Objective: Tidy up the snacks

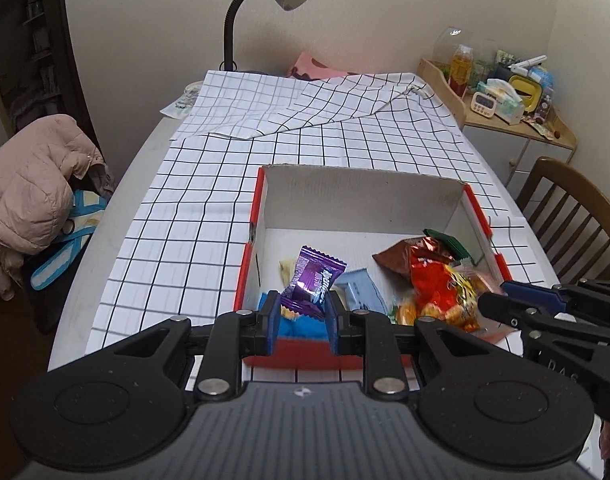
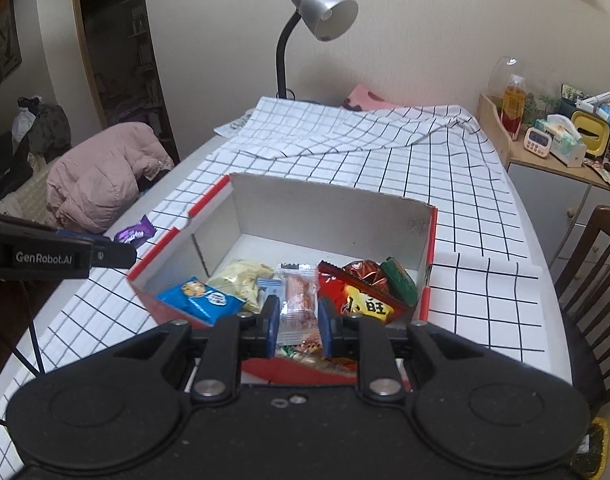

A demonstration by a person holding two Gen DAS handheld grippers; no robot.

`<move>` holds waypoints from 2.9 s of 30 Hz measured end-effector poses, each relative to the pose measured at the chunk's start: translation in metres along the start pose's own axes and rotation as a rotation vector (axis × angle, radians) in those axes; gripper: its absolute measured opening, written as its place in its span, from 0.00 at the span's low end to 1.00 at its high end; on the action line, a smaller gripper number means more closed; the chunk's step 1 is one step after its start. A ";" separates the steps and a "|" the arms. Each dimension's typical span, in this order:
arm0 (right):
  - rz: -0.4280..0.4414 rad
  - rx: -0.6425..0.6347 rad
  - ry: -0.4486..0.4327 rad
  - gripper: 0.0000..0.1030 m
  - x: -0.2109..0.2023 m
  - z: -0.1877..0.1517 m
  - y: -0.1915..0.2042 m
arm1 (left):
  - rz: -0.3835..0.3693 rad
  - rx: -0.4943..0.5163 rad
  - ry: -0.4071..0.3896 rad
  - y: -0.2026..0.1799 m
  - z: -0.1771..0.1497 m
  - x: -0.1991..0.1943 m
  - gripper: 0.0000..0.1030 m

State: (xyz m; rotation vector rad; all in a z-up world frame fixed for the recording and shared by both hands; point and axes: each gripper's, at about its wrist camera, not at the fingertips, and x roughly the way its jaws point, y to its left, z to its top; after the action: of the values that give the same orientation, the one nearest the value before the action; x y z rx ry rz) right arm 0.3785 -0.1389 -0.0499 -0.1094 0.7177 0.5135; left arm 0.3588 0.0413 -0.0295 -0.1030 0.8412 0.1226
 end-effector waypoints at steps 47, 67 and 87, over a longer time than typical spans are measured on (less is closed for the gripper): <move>0.078 0.031 0.148 0.20 0.059 -0.002 -0.011 | 0.010 0.071 0.189 -0.018 -0.006 0.076 0.30; 0.161 0.013 -0.036 0.21 -0.011 -0.010 0.012 | -0.058 -0.019 0.053 0.004 -0.017 -0.003 0.70; 0.016 -0.188 -0.250 0.21 -0.079 -0.058 0.072 | -0.099 -0.021 0.070 -0.023 -0.034 -0.067 0.82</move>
State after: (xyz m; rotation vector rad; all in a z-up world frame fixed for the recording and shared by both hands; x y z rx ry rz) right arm 0.2580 -0.1241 -0.0368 -0.2116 0.4259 0.5982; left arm 0.2930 0.0096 -0.0010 -0.1694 0.9028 0.0355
